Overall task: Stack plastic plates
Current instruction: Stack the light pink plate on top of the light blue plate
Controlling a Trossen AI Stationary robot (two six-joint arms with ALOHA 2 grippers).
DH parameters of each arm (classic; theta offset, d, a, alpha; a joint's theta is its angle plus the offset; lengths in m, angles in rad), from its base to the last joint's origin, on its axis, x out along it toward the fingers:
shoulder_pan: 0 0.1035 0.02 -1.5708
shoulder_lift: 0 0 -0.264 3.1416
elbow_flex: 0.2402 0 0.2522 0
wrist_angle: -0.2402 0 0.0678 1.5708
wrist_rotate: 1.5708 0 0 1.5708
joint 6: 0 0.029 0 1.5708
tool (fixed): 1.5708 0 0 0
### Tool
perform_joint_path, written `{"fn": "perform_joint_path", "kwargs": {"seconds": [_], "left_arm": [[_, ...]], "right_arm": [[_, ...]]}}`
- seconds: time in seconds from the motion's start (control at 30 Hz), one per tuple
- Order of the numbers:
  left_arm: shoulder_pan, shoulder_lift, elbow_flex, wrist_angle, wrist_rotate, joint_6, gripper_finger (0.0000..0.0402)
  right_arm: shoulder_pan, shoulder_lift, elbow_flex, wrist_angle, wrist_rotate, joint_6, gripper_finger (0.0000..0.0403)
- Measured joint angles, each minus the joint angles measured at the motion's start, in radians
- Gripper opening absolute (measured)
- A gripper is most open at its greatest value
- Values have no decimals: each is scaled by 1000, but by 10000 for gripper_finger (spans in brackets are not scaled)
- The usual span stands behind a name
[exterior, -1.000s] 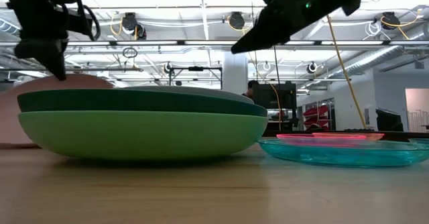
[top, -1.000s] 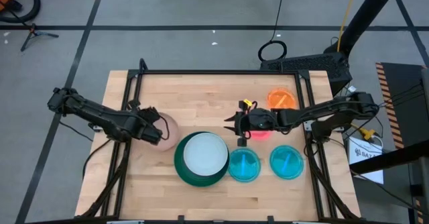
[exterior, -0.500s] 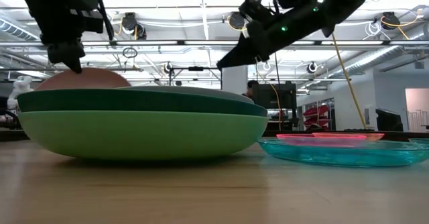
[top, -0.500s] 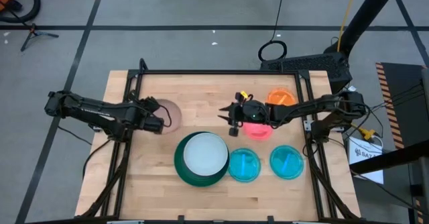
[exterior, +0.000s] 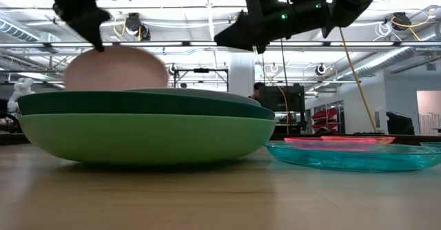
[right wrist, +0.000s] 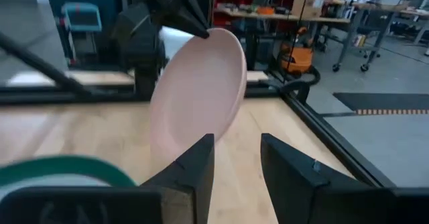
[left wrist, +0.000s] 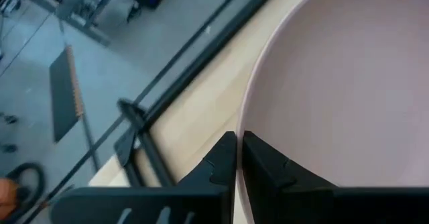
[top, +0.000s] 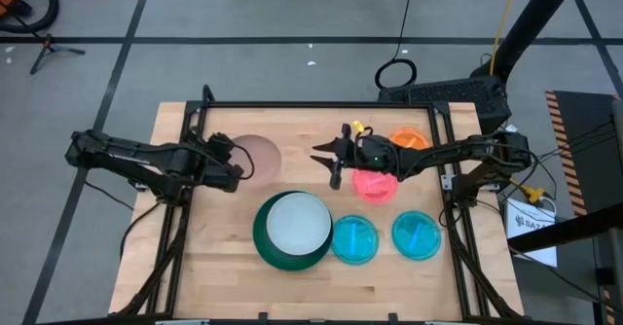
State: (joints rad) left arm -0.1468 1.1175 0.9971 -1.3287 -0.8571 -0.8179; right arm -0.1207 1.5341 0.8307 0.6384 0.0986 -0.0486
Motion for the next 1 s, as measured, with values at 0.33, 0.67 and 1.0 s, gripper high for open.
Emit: {"fn": "perform_joint_path", "kwargs": {"seconds": [0.33, 0.67, 1.0], "left_arm": [[-99, 9, 22, 356, -198, 217, 26], [-202, 75, 22, 502, -304, 278, 26], [-227, 154, 22, 571, -304, 237, 26]], "right_arm": [[9, 0, 28, 60, 0, 56, 151], [39, 0, 58, 67, 2, 56, 161], [51, 0, 58, 15, 5, 124, 160]]}}
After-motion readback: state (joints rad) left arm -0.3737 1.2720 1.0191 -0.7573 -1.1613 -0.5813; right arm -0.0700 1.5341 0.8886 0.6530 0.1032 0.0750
